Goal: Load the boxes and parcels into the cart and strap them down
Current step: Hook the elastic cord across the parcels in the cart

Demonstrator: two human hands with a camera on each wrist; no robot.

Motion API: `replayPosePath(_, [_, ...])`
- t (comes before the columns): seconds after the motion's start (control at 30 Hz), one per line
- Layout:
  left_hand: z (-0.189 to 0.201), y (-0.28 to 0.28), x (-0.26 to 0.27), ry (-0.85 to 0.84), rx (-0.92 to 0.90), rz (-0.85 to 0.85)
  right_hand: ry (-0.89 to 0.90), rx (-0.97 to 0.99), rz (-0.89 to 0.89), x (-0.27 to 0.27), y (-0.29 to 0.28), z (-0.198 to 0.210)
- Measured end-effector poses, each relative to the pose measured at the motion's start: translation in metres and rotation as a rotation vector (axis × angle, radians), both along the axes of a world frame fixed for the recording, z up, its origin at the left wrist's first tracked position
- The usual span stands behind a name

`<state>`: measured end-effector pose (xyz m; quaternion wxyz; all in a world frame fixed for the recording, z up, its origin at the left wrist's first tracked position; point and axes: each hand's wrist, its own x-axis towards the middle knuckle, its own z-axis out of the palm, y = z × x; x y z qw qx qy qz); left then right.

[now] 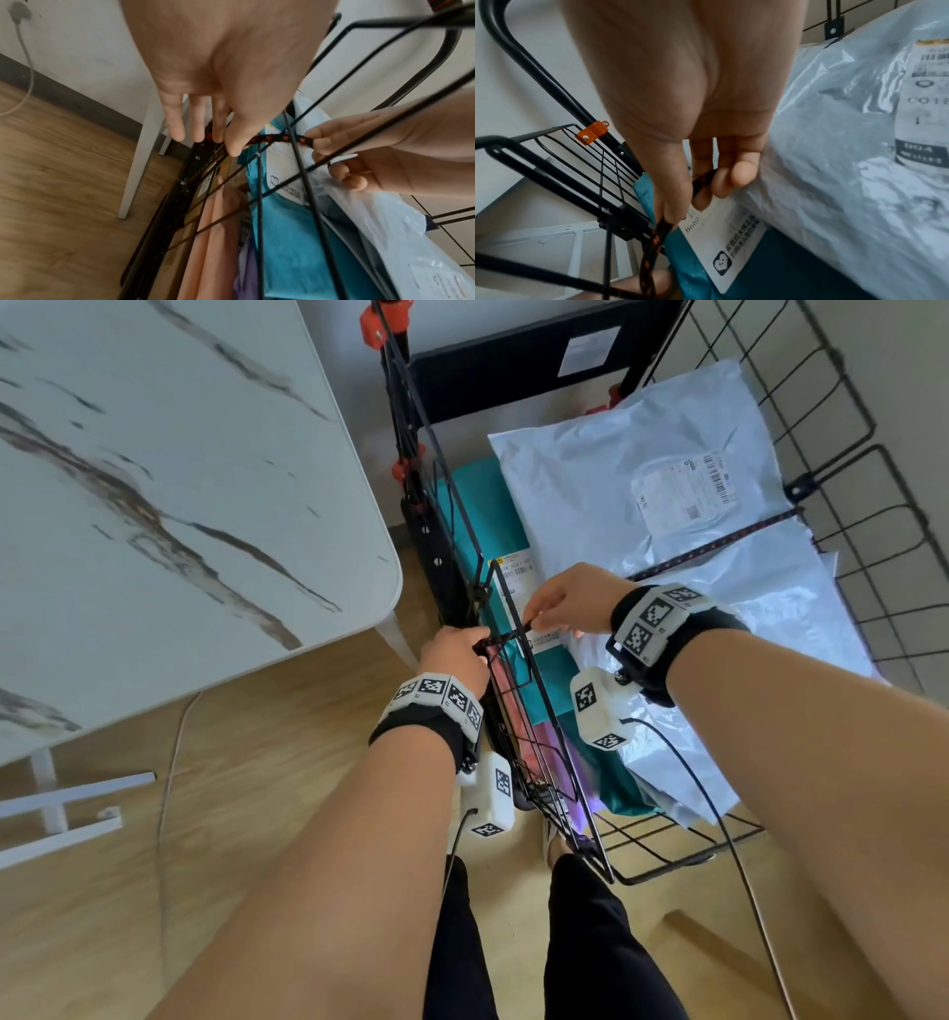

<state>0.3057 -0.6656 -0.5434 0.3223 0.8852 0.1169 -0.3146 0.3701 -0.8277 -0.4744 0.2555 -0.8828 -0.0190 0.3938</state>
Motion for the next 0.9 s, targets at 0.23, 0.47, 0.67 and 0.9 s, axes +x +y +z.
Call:
replayPosePath(0.23, [-0.008,-0.003,0.006,-0.002,0.116,-0.088,0.018,0.023,-0.062,-0.001,0.0,-0.001])
replayPosePath(0.47, [0.009,0.024,0.001,0.099,0.188,-0.172,-0.046,0.044,-0.231,-0.011,0.002,0.003])
replayPosePath(0.67, [0.03,0.056,-0.022,0.071,0.222,-0.165,-0.187,0.07,-0.406,-0.025,0.008,0.034])
replayPosePath(0.9, [0.055,0.07,-0.052,0.015,0.161,-0.012,-0.317,0.135,-0.415,-0.048,0.03,0.071])
